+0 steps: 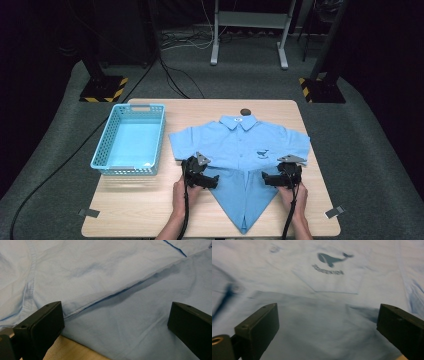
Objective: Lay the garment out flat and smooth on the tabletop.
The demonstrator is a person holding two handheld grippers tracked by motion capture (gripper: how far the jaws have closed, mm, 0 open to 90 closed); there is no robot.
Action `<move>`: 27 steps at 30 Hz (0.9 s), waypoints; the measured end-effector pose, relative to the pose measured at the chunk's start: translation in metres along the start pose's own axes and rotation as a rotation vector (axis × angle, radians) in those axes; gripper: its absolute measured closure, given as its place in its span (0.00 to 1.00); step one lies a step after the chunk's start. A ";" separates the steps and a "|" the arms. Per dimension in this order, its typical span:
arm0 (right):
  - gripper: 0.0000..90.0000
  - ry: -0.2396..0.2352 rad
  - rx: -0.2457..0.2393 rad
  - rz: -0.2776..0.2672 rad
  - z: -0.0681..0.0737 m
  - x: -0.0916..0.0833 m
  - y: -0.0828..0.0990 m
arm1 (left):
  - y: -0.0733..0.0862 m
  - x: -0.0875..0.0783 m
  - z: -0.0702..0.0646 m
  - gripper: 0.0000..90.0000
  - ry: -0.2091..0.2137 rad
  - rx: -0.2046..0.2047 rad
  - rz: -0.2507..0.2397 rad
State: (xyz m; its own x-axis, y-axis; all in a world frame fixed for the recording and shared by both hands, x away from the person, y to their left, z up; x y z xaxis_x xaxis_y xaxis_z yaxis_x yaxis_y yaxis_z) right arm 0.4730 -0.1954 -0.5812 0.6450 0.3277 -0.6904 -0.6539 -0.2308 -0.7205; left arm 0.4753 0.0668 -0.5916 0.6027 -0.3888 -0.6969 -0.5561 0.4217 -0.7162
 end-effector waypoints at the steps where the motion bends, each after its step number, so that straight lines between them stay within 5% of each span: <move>1: 0.05 -0.011 -0.004 -0.005 0.006 -0.003 -0.003 | 0.000 0.000 0.000 0.00 0.000 0.000 0.000; 6: 0.12 -0.036 -0.066 -0.020 0.046 -0.008 -0.013 | 0.000 0.000 0.000 0.00 0.001 0.000 0.000; 11: 0.22 -0.044 -0.086 0.048 0.067 0.014 -0.006 | 0.000 0.000 0.000 0.00 0.003 0.002 0.000; 18: 0.50 -0.027 -0.060 -0.054 0.063 0.011 -0.002 | 0.000 0.000 0.000 0.01 0.004 0.001 -0.001; 27: 0.83 -0.013 0.003 -0.085 0.059 0.006 0.001 | 0.000 0.000 0.000 0.01 0.005 0.001 -0.002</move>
Point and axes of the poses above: each handheld gripper's, and its own axes: x roughly forward along the jaws, y roughly out of its underside, z roughly to its left, the point moved 9 cm from there along x, roughly forward along the jaws, and after that the axes turned 3 degrees about -y, right-handed, at the moved point
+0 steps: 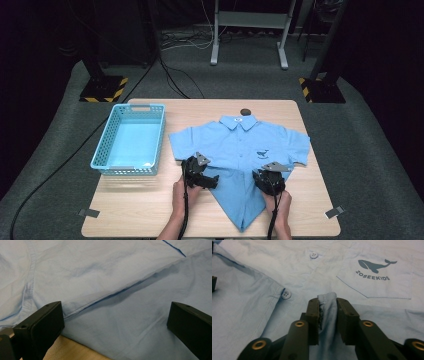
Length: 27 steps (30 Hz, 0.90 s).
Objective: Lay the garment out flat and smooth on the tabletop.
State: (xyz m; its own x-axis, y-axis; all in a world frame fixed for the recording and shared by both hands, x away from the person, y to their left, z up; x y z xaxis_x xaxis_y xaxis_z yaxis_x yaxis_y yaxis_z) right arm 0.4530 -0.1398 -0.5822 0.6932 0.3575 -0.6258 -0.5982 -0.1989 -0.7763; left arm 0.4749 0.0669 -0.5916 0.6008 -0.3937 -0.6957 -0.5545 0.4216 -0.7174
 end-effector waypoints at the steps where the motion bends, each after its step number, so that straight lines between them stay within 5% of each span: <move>1: 0.85 -0.003 0.008 0.000 -0.001 0.000 0.000 | 0.000 0.000 0.000 0.01 0.000 0.000 0.000; 17: 0.94 -0.008 0.010 -0.067 0.000 -0.009 -0.001 | 0.000 0.000 0.000 0.01 0.002 0.003 0.000; 27: 0.95 -0.027 0.006 -0.056 0.001 -0.011 0.000 | 0.000 0.000 0.000 0.01 0.002 0.003 0.000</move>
Point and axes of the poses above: each handheld gripper's, and its own axes: x roughly forward along the jaws, y roughly out of its underside, z roughly to its left, the point moved 9 cm from there along x, roughly forward along the jaws, and after that the axes turned 3 degrees about -y, right-handed, at the moved point
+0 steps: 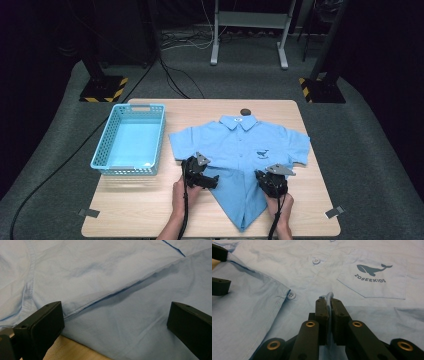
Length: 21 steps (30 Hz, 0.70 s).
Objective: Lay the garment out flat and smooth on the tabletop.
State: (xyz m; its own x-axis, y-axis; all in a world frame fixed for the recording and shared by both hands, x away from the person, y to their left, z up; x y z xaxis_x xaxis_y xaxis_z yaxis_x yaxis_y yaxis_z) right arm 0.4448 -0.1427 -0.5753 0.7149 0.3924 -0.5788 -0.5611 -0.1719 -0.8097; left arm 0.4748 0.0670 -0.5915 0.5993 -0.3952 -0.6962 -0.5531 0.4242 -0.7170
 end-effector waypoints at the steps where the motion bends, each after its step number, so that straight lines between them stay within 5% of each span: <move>1: 0.95 -0.001 0.003 -0.001 0.000 -0.002 0.000 | 0.000 0.000 0.000 0.01 0.000 0.000 0.000; 21: 0.94 0.019 -0.009 -0.055 0.001 -0.048 -0.002 | 0.000 0.000 0.000 0.01 0.000 0.000 0.000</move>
Point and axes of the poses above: each handheld gripper's, and its own axes: x roughly forward along the jaws, y roughly out of its underside, z roughly to its left, the point moved 9 cm from there along x, roughly forward along the jaws, and after that the axes turned 3 degrees about -y, right-handed, at the moved point
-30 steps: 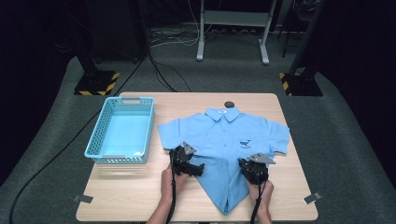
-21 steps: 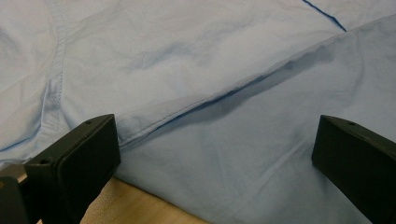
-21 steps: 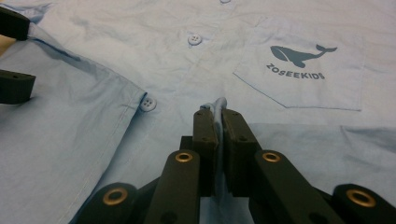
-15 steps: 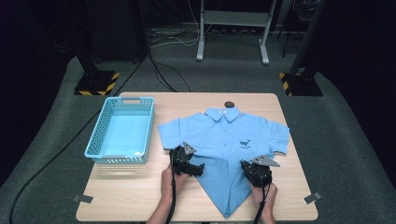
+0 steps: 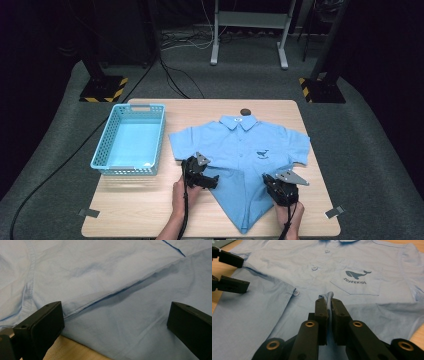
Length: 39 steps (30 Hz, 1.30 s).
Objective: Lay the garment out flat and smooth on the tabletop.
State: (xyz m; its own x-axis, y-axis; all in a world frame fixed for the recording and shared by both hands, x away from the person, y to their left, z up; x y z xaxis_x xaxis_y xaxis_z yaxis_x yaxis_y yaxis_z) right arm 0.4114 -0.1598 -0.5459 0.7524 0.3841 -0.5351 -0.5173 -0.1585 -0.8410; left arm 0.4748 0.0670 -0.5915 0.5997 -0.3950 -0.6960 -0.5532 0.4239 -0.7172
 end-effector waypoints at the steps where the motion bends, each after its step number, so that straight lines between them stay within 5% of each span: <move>1: 0.94 0.001 0.002 -0.002 0.000 -0.002 0.000 | 0.000 0.000 0.000 0.01 0.000 0.000 0.000; 15: 0.94 0.027 0.012 -0.020 -0.005 -0.028 0.007 | 0.000 0.000 0.000 0.01 0.000 0.000 0.000; 39: 0.90 0.131 0.066 -0.038 -0.037 -0.081 0.036 | 0.000 0.000 0.000 0.01 -0.001 0.000 -0.001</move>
State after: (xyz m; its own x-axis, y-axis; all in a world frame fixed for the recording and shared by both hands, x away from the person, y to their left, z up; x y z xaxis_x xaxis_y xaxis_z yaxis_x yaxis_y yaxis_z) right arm 0.3469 -0.2308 -0.5353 0.8164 0.2663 -0.5124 -0.5098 -0.0846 -0.8561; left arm 0.4748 0.0669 -0.5915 0.6004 -0.3948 -0.6955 -0.5529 0.4234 -0.7177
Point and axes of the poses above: each handheld gripper's, and its own axes: x roughly forward along the jaws, y roughly out of its underside, z roughly to its left, the point moved 9 cm from there along x, roughly forward along the jaws, and after that the axes turned 3 degrees about -y, right-handed, at the moved point
